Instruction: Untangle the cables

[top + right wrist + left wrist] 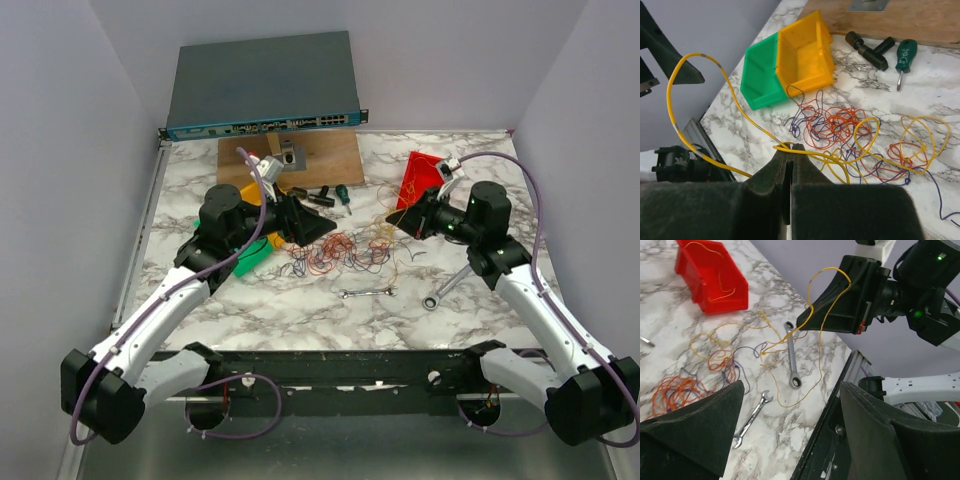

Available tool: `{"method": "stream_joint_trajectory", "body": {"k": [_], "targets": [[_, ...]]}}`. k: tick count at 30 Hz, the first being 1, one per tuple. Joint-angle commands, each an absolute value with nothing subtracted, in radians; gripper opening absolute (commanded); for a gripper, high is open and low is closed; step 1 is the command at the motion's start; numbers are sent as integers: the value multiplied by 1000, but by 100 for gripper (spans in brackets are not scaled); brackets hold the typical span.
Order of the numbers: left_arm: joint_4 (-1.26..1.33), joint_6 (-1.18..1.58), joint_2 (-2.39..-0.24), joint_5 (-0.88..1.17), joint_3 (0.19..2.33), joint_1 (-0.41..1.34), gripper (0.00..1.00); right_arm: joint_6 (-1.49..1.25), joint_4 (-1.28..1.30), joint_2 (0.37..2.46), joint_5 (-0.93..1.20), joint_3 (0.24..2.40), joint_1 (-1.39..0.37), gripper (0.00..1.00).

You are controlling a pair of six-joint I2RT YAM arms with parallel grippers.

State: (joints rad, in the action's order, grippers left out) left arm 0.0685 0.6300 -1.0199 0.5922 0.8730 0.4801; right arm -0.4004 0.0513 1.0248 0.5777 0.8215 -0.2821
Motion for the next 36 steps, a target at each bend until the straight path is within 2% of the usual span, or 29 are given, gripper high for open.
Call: {"method": "stream_joint_trajectory", "body": {"k": [1,11,15,16,18,21,22,23,24,25,26,28,32,36], "targets": [[296,646,-1102,644,902,550,77,-382,76,1033,679,857,-287,1],[411,657,-1354,593,1061,666,71,-422,14,1028,730,819,-291,1],[429,673,-1435,590,1121,684,63,-423,9,1029,736,807,-293,1],[422,671,-1453,585,1137,688,59,-425,10,1028,739,804,-293,1],[414,669,-1495,588,1179,694,44,-426,10,1028,746,791,-294,1],[385,655,-1557,610,1243,695,1,-433,-33,1026,747,761,-295,1],[358,645,-1565,607,1265,693,0,-436,-42,1028,747,746,-295,2],[349,629,-1566,605,1271,693,0,-436,-49,1028,741,732,-295,13],[344,616,-1557,602,1271,691,0,-438,-51,1027,730,713,-295,34],[339,598,-1547,598,1268,691,0,-438,-53,1021,712,697,-295,49],[329,584,-1530,595,1263,690,0,-437,-54,1011,692,676,-295,60],[299,539,-1496,596,1252,686,0,-439,-53,970,626,636,-295,69],[240,467,-1428,609,1225,681,0,-463,-64,854,460,565,-294,79],[225,444,-1374,646,1206,681,0,-467,-79,789,348,517,-294,80]]}}
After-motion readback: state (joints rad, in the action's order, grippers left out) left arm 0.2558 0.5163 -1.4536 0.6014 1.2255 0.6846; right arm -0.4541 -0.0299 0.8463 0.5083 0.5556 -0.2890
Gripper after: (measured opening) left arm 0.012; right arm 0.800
